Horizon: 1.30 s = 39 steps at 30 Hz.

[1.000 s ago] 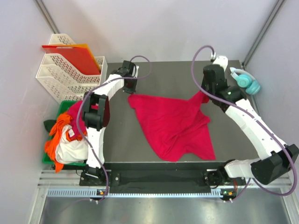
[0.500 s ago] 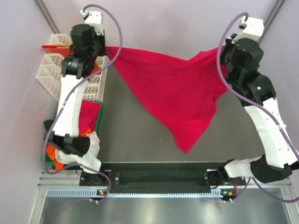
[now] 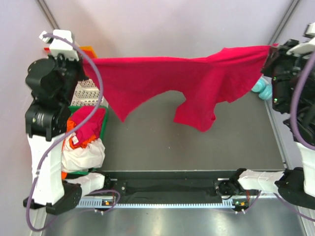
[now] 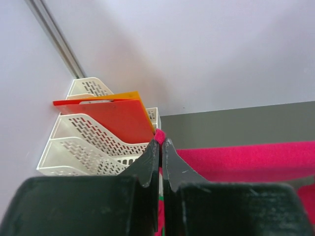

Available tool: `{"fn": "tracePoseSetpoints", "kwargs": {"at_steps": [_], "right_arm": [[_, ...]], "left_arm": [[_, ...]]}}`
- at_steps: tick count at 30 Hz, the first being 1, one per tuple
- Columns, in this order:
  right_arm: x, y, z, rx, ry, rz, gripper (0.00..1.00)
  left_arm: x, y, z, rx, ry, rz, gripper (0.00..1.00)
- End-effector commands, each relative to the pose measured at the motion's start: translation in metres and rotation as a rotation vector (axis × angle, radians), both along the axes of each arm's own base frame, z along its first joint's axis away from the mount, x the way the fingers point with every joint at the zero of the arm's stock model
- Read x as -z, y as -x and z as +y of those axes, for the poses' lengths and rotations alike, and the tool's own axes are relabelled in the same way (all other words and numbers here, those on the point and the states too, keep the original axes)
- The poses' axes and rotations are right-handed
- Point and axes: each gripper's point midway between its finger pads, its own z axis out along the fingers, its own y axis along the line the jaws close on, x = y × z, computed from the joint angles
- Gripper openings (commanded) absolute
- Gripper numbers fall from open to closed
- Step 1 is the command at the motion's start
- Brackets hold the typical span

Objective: Fold and stack the t-shirts
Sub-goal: Flatten the tshirt out

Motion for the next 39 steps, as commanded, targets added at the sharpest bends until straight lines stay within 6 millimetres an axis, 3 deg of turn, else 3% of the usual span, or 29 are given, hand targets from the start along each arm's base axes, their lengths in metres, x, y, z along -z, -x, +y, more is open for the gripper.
{"fn": "tracePoseSetpoints", "kwargs": {"at_steps": [1,6,7,11,12,13,15,17,18,19,20,21,22,23,24,25,26,27,28,29,30,33,34,36,37,38,39], "right_arm": [[-0.011,0.017,-0.024,0.088,0.001,-0.002,0.0],[-0.001,0.001,-0.008,0.084,0.023,0.022,0.0],[0.009,-0.01,0.002,0.079,0.057,0.047,0.0],[0.03,-0.045,0.022,0.062,0.089,0.08,0.0],[0.035,-0.056,0.014,0.094,0.088,0.091,0.0],[0.043,-0.072,0.022,0.072,0.085,0.105,0.0],[0.048,-0.09,0.015,0.104,0.072,0.109,0.0],[0.059,-0.113,0.019,0.112,0.056,0.123,0.0],[0.06,-0.122,0.019,0.12,0.045,0.115,0.0],[0.067,-0.138,0.017,0.146,0.048,0.128,0.0],[0.066,-0.145,0.014,0.169,0.047,0.123,0.0],[0.051,-0.148,0.008,0.196,0.026,0.08,0.0],[0.055,-0.162,0.01,0.221,0.07,0.096,0.0],[0.048,-0.167,0.008,0.239,0.077,0.079,0.0],[0.022,-0.165,0.004,0.253,0.055,0.01,0.0],[0.021,-0.174,0.006,0.264,0.09,0.01,0.0],[0.012,-0.174,0.006,0.267,0.089,-0.015,0.0],[-0.007,-0.17,0.004,0.272,0.071,-0.069,0.0],[-0.015,-0.168,0.004,0.266,0.064,-0.092,0.0],[-0.022,-0.166,0.003,0.265,0.056,-0.112,0.0],[-0.029,-0.16,0.004,0.255,0.05,-0.13,0.0],[-0.026,-0.154,0.008,0.25,0.049,-0.117,0.0],[-0.023,-0.152,0.008,0.247,0.047,-0.107,0.0],[-0.011,-0.146,0.015,0.225,0.055,-0.078,0.0],[-0.004,-0.143,0.018,0.219,0.061,-0.065,0.0],[-0.002,-0.139,0.019,0.217,0.06,-0.068,0.0],[0.01,-0.127,0.025,0.199,0.086,-0.044,0.0]], "left_arm": [[0.003,0.026,0.014,-0.04,-0.043,-0.004,0.0],[0.025,0.022,0.016,-0.053,-0.053,0.046,0.0],[0.03,0.019,0.015,-0.05,-0.052,0.055,0.0],[0.059,-0.012,0.009,-0.05,-0.063,0.108,0.0],[0.062,-0.027,0.005,-0.047,-0.063,0.11,0.0],[0.064,-0.035,0.003,-0.045,-0.065,0.113,0.0],[0.071,-0.061,-0.003,-0.042,-0.069,0.131,0.0],[0.057,-0.079,-0.007,-0.04,-0.058,0.093,0.0],[0.069,-0.101,-0.012,-0.036,-0.068,0.128,0.0],[0.051,-0.108,-0.014,-0.037,-0.06,0.085,0.0],[0.05,-0.117,-0.014,-0.044,-0.061,0.082,0.0],[0.062,-0.139,-0.017,-0.048,-0.068,0.111,0.0],[0.044,-0.143,-0.018,-0.051,-0.066,0.072,0.0],[0.038,-0.152,-0.019,-0.051,-0.067,0.055,0.0],[0.048,-0.171,-0.02,-0.066,-0.078,0.07,0.0],[0.025,-0.172,-0.02,-0.071,-0.073,0.016,0.0],[0.022,-0.178,-0.021,-0.071,-0.074,0.014,0.0],[0.032,-0.196,-0.024,-0.069,-0.082,0.034,0.0],[0.001,-0.191,-0.023,-0.073,-0.066,-0.036,0.0],[0.01,-0.203,-0.026,-0.069,-0.071,-0.016,0.0],[0.001,-0.202,-0.028,-0.064,-0.068,-0.038,0.0],[-0.02,-0.191,-0.026,-0.059,-0.058,-0.094,0.0],[-0.006,-0.194,-0.027,-0.058,-0.056,-0.06,0.0],[-0.013,-0.176,-0.025,-0.055,-0.04,-0.073,0.0],[0.012,-0.179,-0.027,-0.048,-0.035,-0.015,0.0],[-0.002,-0.156,-0.024,-0.04,-0.02,-0.044,0.0],[0.028,-0.157,-0.026,-0.03,-0.019,0.022,0.0]]}}
